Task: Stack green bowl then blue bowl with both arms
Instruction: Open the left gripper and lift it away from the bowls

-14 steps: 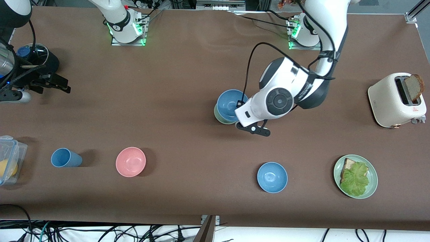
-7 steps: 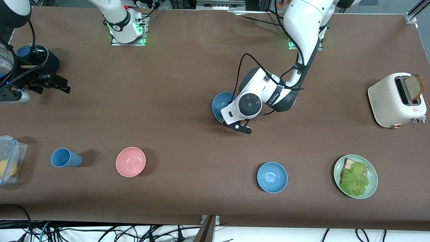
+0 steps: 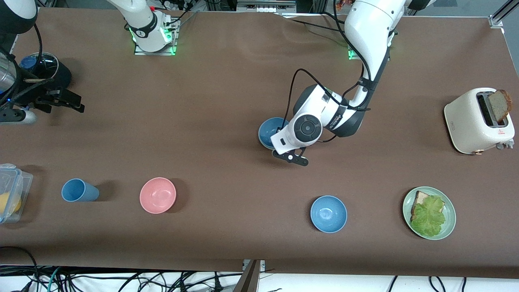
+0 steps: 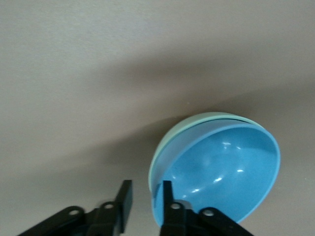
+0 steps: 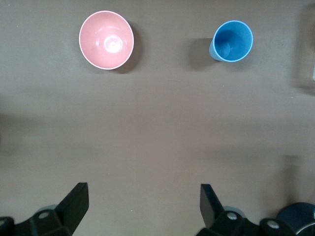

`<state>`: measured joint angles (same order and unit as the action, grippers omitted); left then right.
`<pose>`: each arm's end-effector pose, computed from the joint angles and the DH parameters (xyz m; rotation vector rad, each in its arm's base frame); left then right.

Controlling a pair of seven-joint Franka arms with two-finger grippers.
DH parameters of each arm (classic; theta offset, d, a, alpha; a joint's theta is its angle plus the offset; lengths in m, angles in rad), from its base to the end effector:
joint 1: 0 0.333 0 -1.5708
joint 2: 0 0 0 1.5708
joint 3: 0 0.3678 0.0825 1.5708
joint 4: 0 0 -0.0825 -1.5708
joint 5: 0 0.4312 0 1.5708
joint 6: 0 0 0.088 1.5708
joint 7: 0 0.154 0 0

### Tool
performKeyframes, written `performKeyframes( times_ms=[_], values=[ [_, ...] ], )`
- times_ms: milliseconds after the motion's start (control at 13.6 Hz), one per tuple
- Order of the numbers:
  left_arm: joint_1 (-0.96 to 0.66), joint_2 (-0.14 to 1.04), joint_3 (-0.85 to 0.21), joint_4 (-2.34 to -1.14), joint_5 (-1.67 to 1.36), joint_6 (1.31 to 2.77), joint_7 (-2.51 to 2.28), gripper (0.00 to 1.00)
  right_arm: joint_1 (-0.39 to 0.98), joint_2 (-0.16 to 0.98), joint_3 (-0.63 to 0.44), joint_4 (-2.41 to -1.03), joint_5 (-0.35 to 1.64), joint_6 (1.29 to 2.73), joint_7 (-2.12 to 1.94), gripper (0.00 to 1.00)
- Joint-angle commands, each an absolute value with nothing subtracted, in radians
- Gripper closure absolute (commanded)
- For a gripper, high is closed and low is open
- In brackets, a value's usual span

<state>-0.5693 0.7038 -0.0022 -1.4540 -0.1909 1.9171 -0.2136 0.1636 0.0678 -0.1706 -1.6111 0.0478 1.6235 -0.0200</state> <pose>0.6238 -0.4268 0.2211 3.0148 -0.4108 -0.4407 0.6240 0.0057 0.5719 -3.1036 -0.0144 0.0837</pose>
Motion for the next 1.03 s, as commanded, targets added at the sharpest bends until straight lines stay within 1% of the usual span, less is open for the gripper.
performKeyframes(
  times_ms=[0, 147, 295, 516, 590, 664, 811, 885, 959],
  values=[
    [-0.548, 0.654, -0.002, -1.454, -0.184, 1.837, -0.196, 0.0, 0.163, 0.057, -0.173, -1.623, 0.044, 1.632, -0.037, 0.0],
    [-0.517, 0.592, 0.0, -1.451, -0.178, 1.786, -0.195, 0.0, 0.163, 0.057, -0.173, -1.623, 0.044, 1.632, -0.037, 0.0],
    [-0.474, 0.504, 0.006, -1.448, -0.172, 1.738, -0.199, 0.0, 0.161, 0.058, -0.173, -1.623, 0.044, 1.632, -0.037, 0.0],
    [-0.379, 0.404, 0.038, -1.399, -0.167, 1.594, -0.199, 0.0, 0.161, 0.06, -0.173, -1.621, 0.044, 1.632, -0.038, 0.0],
    [-0.345, 0.384, 0.041, -1.385, -0.125, 1.565, -0.199, 0.0, 0.161, 0.06, -0.173, -1.621, 0.044, 1.634, -0.037, 0.0],
    [-0.301, 0.353, 0.038, -1.373, -0.065, 1.562, -0.196, 0.0, 0.161, 0.06, -0.173, -1.621, 0.044, 1.634, -0.038, 0.0],
    [-0.214, 0.292, 0.032, -1.39, -0.002, 1.569, -0.16, 0.0, 0.161, 0.06, -0.173, -1.621, 0.044, 1.634, -0.038, 0.0],
    [-0.163, 0.27, 0.034, -1.4, 0.009, 1.578, -0.085, 0.0, 0.161, 0.06, -0.173, -1.62, 0.044, 1.634, -0.037, 0.0],
    [-0.131, 0.238, 0.034, -1.438, 0.012, 1.621, 0.004, 0.0, 0.161, 0.06, -0.173, -1.62, 0.044, 1.634, -0.038, 0.0]
  ],
)
